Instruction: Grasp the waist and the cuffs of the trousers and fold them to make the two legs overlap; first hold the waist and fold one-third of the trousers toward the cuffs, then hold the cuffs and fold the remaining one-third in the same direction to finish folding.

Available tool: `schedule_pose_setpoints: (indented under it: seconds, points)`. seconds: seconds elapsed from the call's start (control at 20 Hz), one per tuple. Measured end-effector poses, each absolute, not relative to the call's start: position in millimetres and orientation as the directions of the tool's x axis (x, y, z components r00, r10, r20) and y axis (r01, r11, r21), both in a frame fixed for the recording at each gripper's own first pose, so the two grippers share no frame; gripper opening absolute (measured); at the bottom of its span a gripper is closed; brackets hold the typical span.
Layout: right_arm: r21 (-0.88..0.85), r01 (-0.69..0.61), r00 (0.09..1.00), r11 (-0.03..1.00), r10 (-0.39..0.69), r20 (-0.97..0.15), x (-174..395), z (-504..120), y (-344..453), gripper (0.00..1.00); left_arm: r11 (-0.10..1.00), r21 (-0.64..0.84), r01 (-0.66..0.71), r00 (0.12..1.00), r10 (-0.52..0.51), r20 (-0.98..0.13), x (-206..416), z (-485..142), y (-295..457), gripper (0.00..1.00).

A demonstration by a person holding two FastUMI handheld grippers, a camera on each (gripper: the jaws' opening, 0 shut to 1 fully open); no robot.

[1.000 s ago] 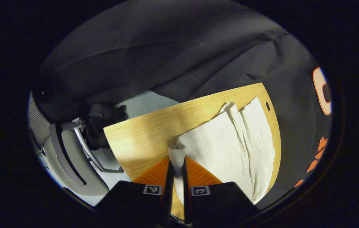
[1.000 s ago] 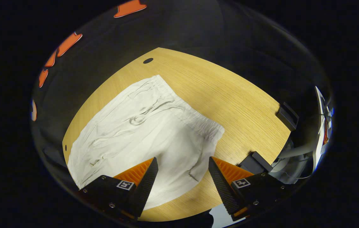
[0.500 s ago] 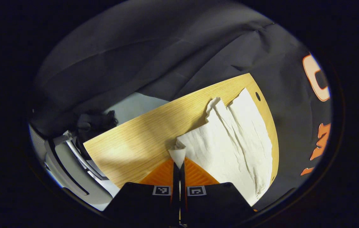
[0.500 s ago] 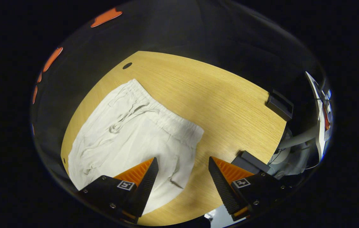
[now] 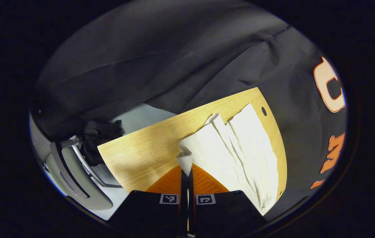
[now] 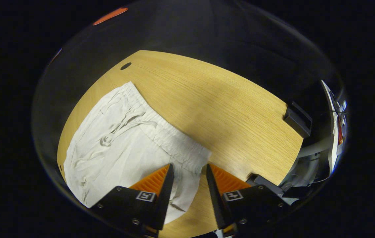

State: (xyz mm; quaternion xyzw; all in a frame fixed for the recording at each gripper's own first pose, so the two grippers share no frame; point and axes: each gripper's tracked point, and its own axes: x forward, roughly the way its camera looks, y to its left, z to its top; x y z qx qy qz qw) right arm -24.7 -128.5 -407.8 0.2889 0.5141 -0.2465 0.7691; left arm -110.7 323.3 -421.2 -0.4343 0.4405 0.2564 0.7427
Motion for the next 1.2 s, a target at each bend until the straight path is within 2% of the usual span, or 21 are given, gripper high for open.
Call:
schedule_pose_setpoints:
  seconds: [0.05,0.15,0.35,0.8,1.05,1.2]
  points:
    - [0.197,0.692,0.355,0.695,-0.091,-0.93,-23,-410,-131,0.41,0.497,-0.422,-0.758,0.487,0.001,-0.874,-107,-413,322,0.05]
    - [0.239,0.719,0.375,0.653,-0.073,-0.924,-20,-410,-131,0.23,0.504,-0.426,-0.751,0.496,0.006,-0.868,-100,-401,322,0.05]
    - [0.363,0.751,0.428,0.552,0.013,-0.904,-15,-400,-128,0.07,0.531,-0.428,-0.732,0.514,0.018,-0.857,-88,-386,320,0.05]
    - [0.467,0.633,0.54,0.618,0.081,-0.838,22,-345,-132,0.05,0.592,-0.415,-0.691,0.554,0.065,-0.83,-47,-349,311,0.05]
    - [0.489,0.603,0.552,0.631,0.113,-0.826,42,-334,-132,0.05,0.637,-0.398,-0.66,0.569,0.079,-0.819,-25,-326,316,0.05]
    - [0.497,0.624,0.542,0.603,0.124,-0.831,51,-332,-132,0.05,0.648,-0.403,-0.646,0.581,0.075,-0.811,-3,-322,323,0.05]
